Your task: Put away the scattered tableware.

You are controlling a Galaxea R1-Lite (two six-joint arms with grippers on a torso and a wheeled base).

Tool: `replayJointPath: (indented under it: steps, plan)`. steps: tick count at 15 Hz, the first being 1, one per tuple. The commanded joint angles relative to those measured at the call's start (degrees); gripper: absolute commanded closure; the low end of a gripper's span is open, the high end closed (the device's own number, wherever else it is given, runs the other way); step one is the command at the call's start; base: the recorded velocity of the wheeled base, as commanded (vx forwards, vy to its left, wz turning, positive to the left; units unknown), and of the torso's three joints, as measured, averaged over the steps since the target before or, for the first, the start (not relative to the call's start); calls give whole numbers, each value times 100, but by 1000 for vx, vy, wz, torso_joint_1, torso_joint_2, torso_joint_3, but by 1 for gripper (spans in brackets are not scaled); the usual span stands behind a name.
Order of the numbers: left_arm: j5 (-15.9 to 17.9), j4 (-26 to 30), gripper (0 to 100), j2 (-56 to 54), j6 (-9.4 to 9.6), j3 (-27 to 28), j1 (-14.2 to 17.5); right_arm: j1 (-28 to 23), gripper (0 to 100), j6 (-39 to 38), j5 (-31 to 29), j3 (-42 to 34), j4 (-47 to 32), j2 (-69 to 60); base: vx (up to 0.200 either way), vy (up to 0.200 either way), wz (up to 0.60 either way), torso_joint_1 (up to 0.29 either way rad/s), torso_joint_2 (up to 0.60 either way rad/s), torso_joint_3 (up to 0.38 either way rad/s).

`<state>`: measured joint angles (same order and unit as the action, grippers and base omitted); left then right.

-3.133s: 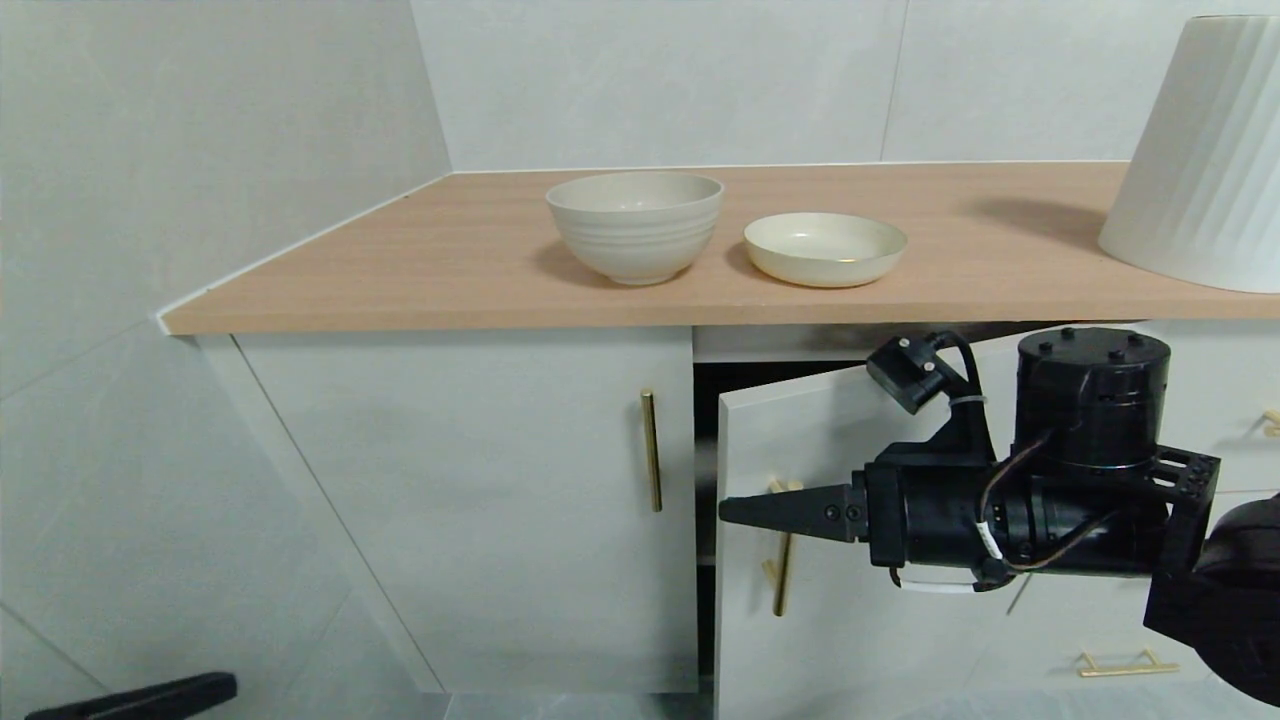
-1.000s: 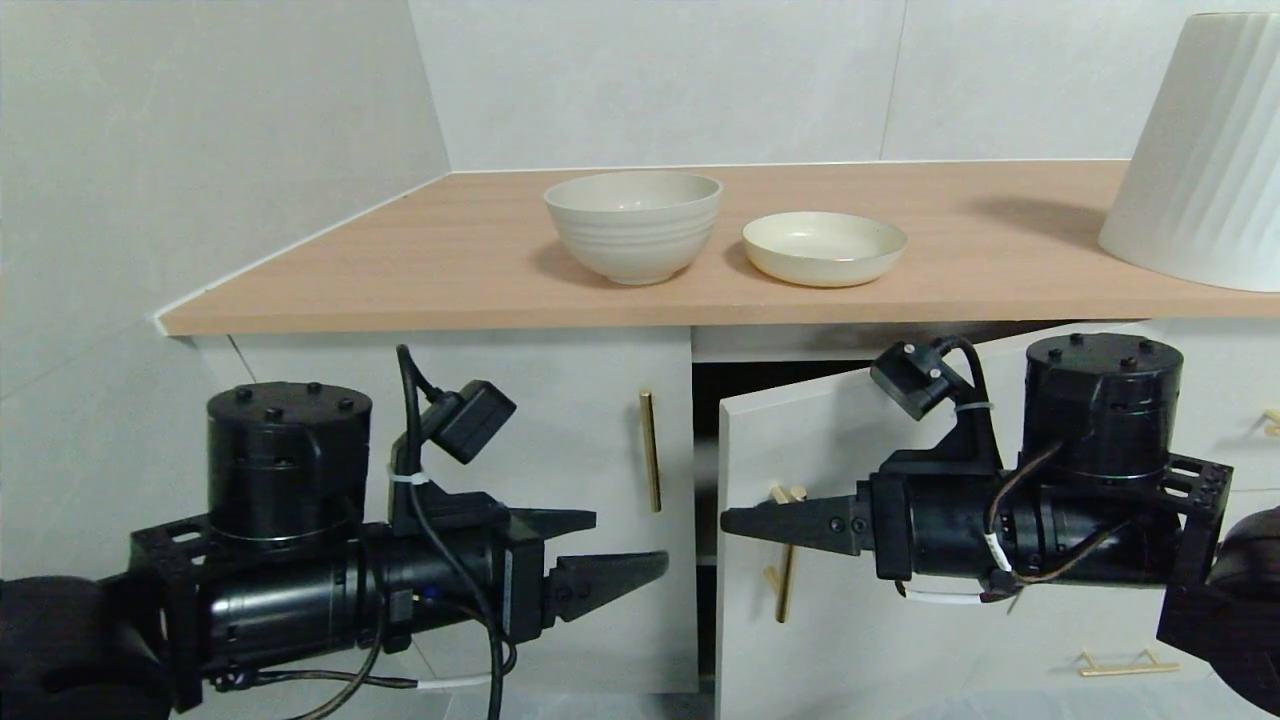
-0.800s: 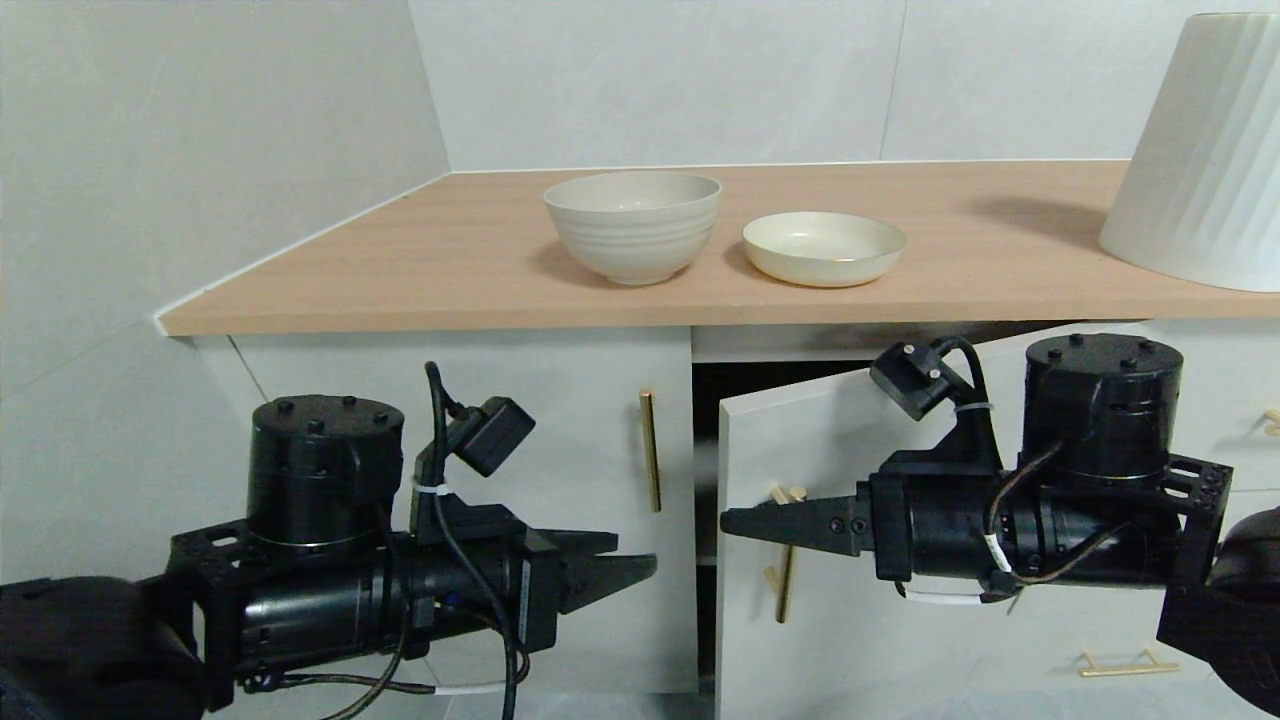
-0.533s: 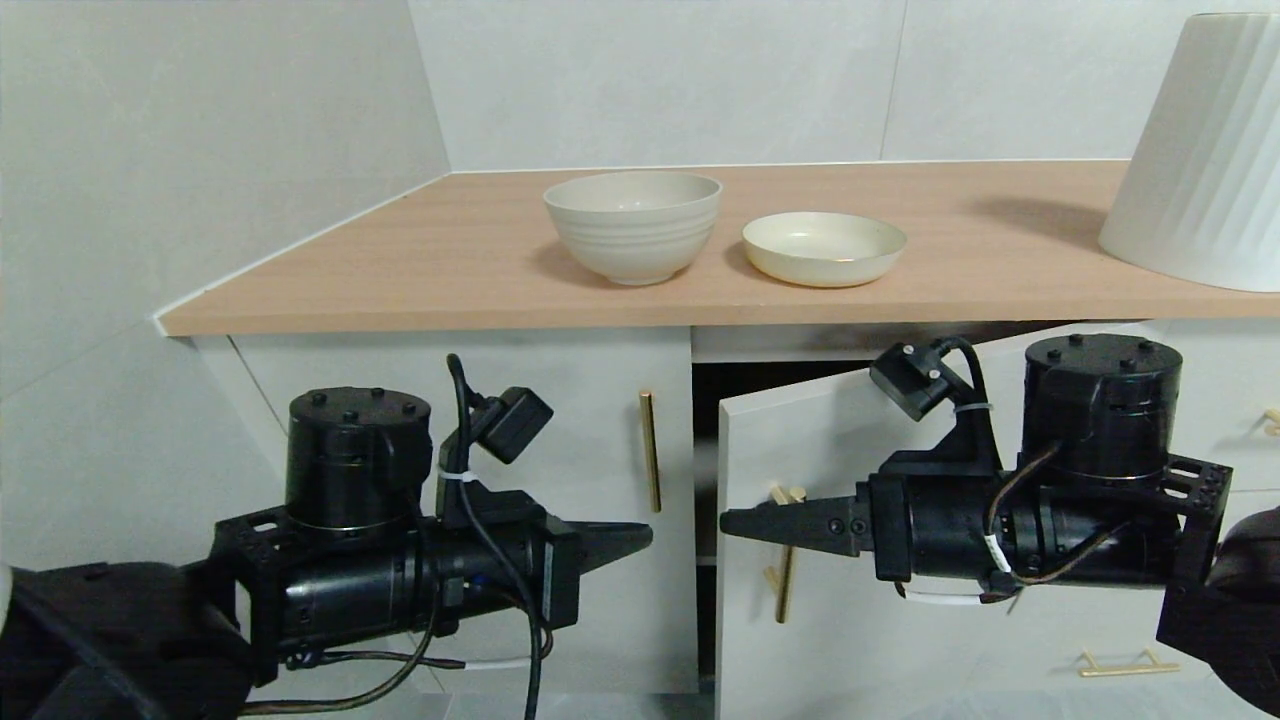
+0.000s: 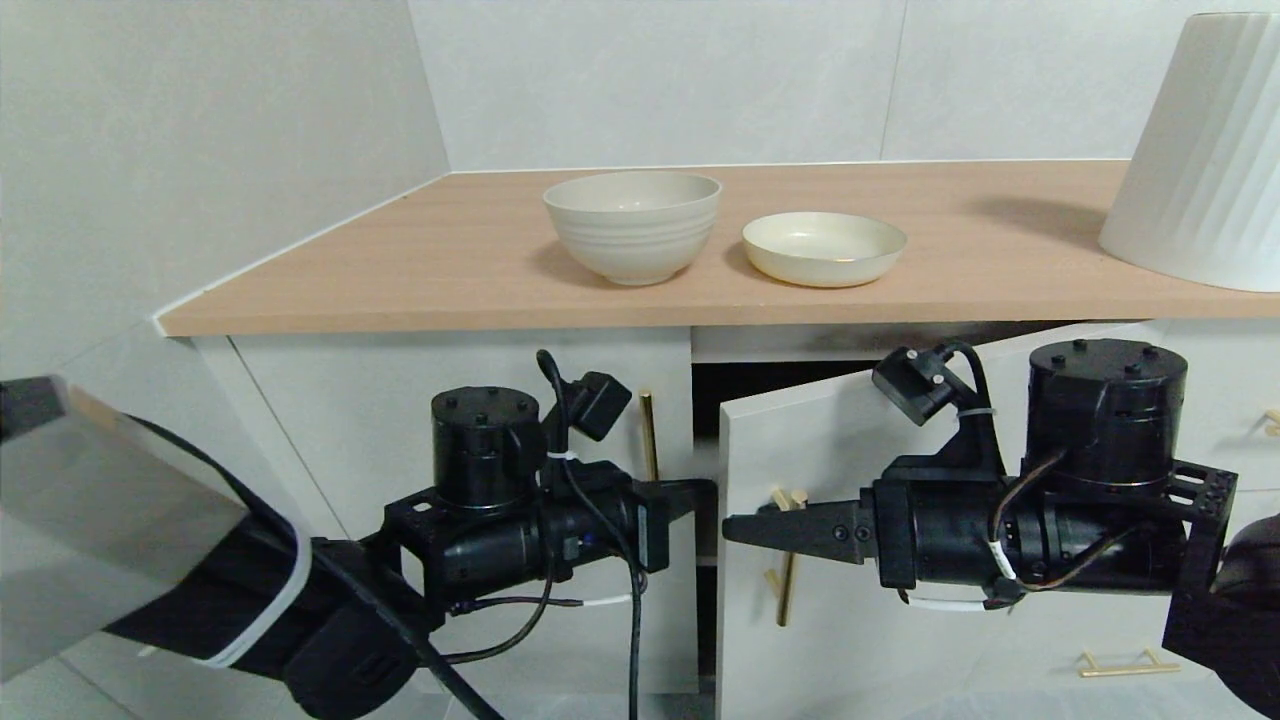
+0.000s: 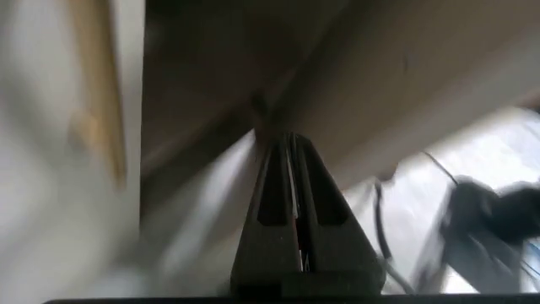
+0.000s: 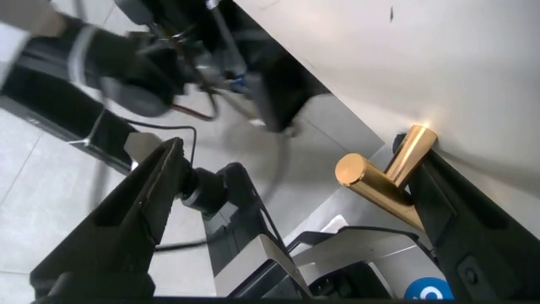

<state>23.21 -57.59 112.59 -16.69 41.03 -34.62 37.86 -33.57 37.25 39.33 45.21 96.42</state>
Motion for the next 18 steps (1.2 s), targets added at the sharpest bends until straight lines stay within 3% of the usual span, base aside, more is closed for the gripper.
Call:
replayJointPath:
  steps: [1, 5, 8, 12, 13, 15, 18]
  plan:
    - [-150, -394, 100, 580, -10, 45, -115, 2, 0, 0, 1, -39, -21, 0, 0, 0, 0, 0, 0, 0]
    - [-159, -859, 100, 624, -10, -16, -264, -7, 0, 70, 1, -136, -21, -53, 0, 0, 0, 0, 0, 0]
    - [-168, -1061, 100, 624, -10, -16, -291, -60, 0, 580, -78, -382, -21, -158, 0, 0, 0, 0, 0, 0]
    - [-194, -1132, 100, 615, 8, -8, -335, -332, 0, 870, -166, -980, -30, -562, 0, 0, 0, 0, 0, 0]
    - [-194, -1123, 100, 544, 34, 36, -352, -367, 0, 879, -236, -1445, -39, -993, 0, 0, 0, 0, 0, 0]
    - [-194, -1088, 100, 518, 192, 212, -361, -218, 0, 967, -746, -1982, -92, -1441, 0, 0, 0, 0, 0, 0]
    - [-194, -1035, 100, 536, 315, 414, -449, 538, 0, 1063, -2451, -2377, -101, -1731, 0, 0, 0, 0, 0, 0]
